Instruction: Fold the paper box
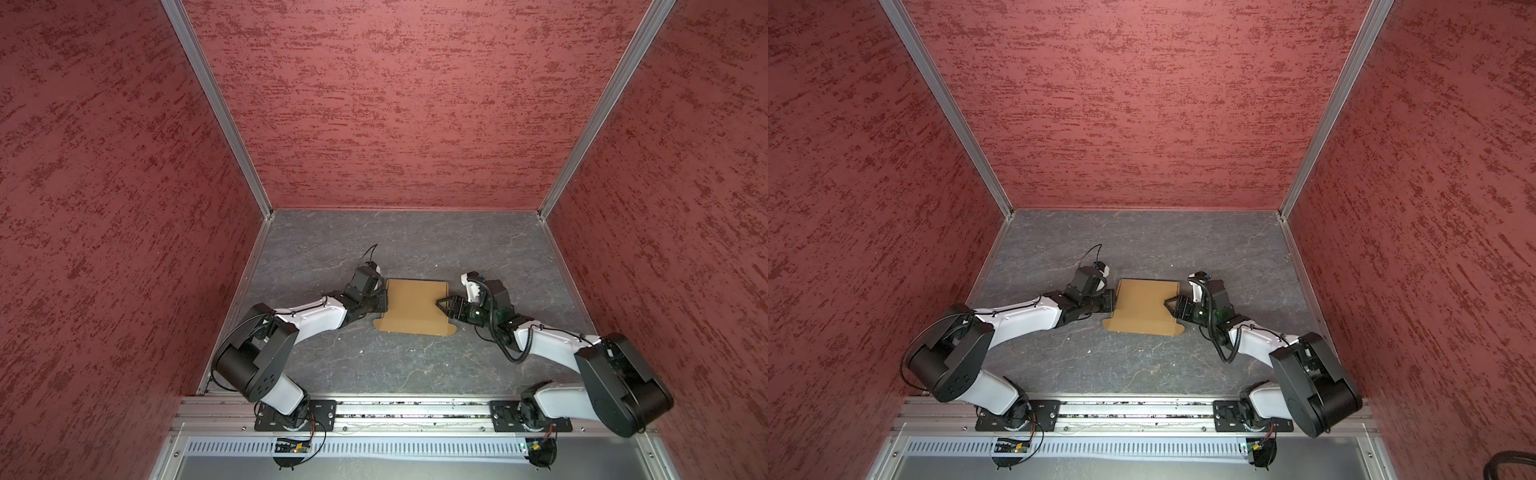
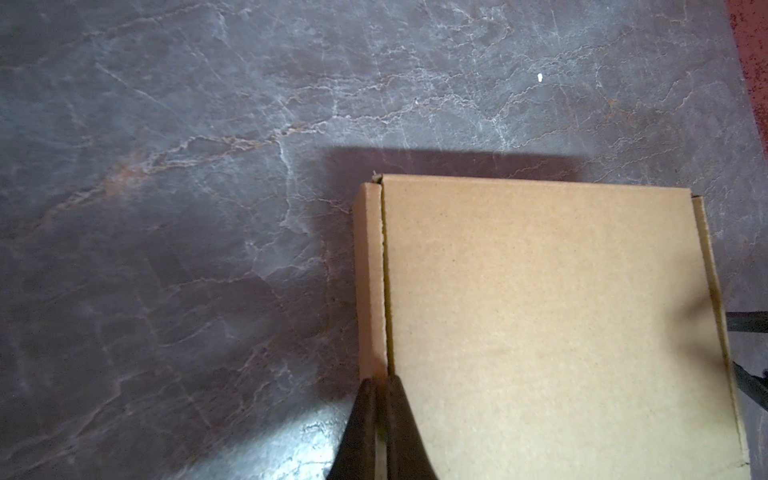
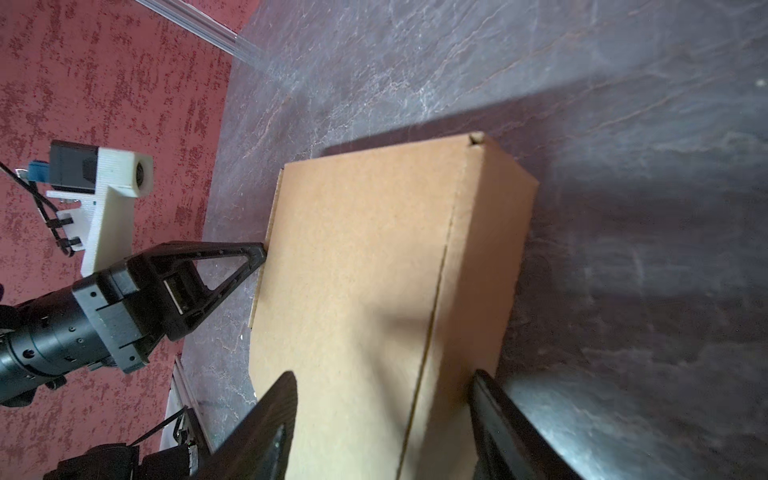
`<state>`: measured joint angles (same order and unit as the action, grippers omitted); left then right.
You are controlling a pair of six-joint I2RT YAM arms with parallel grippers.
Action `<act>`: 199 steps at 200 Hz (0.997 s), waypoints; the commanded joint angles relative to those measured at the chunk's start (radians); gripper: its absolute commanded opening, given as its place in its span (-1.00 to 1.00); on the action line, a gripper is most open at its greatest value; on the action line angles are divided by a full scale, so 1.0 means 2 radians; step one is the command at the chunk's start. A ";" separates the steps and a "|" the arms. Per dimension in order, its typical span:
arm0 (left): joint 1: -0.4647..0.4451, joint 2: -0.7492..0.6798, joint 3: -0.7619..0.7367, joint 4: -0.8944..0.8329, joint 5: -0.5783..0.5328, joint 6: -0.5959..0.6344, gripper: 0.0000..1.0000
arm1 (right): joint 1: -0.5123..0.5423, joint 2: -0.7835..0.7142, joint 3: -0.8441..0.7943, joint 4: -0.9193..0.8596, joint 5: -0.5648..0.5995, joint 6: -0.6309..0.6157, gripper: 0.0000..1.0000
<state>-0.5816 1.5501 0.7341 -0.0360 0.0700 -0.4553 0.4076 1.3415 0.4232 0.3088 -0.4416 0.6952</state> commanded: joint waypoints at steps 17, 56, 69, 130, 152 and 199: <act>0.004 0.010 -0.015 -0.018 0.000 0.002 -0.83 | -0.006 -0.011 -0.012 0.002 0.003 0.002 0.34; 0.005 0.011 -0.020 -0.017 -0.001 0.001 -0.84 | -0.008 0.003 -0.012 0.010 0.000 0.004 0.34; 0.005 0.011 -0.022 -0.015 -0.001 0.001 -0.84 | -0.008 0.006 -0.013 0.013 -0.001 0.006 0.34; 0.011 0.010 -0.028 -0.010 0.001 0.001 -0.84 | -0.008 0.021 -0.013 0.023 -0.005 0.008 0.34; 0.010 0.010 -0.028 -0.008 0.002 0.001 -0.84 | -0.009 0.036 -0.008 0.042 -0.019 0.012 0.34; 0.010 0.013 -0.026 -0.004 0.006 0.000 -0.84 | -0.008 0.087 0.003 0.114 -0.061 0.040 0.31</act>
<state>-0.5659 1.5501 0.7074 0.0193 0.0814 -0.4553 0.3965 1.4765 0.4095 0.4171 -0.5018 0.7288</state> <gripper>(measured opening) 0.083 0.661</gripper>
